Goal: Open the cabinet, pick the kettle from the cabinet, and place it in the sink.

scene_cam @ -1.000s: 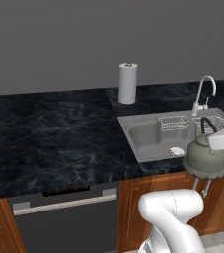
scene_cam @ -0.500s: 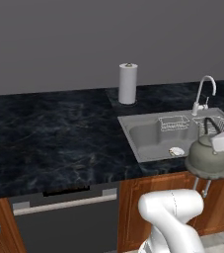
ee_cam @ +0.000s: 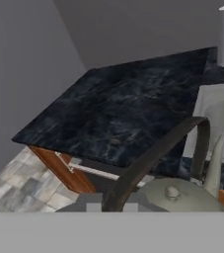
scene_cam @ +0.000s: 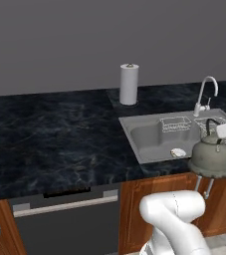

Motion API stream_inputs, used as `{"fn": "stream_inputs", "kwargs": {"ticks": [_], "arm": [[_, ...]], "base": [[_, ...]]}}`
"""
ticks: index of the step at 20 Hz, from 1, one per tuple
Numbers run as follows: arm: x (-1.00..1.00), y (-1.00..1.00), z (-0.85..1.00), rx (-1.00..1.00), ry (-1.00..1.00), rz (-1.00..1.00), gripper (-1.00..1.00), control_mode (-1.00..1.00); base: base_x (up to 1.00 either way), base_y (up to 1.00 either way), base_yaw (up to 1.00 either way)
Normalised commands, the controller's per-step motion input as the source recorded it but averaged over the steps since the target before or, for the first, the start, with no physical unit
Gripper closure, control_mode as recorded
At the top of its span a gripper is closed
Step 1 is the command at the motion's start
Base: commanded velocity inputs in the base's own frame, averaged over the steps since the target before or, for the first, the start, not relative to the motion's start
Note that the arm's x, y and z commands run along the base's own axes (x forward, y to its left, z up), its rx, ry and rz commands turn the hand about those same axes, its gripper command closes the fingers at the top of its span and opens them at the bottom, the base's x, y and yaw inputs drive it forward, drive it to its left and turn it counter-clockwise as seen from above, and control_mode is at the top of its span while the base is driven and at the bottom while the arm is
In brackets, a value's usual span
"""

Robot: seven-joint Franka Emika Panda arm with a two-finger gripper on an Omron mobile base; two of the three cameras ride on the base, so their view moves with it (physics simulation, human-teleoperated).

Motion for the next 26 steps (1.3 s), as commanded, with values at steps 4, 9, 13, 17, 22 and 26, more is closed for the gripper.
{"fn": "stream_inputs", "kwargs": {"ticks": [4,9,13,17,22,26], "arm": [[0.36,-0.14,0.06,0.15,0.04,0.12,1.00,-1.00],[0.37,-0.13,0.01,0.15,-0.01,0.17,1.00,-1.00],[0.37,-0.07,0.00,0.06,-0.06,0.16,1.00,-1.00],[0.41,-0.02,-0.01,0.00,-0.11,0.14,1.00,-1.00],[0.40,-0.01,0.00,-0.04,-0.10,0.04,1.00,-1.00],[0.31,-0.02,-0.08,-0.14,-0.11,0.00,1.00,-1.00]], "base": [[0.00,0.00,0.00],[0.00,0.00,0.00],[0.00,0.00,0.00],[0.00,0.00,0.00],[0.00,0.00,0.00],[0.00,0.00,0.00]]}}
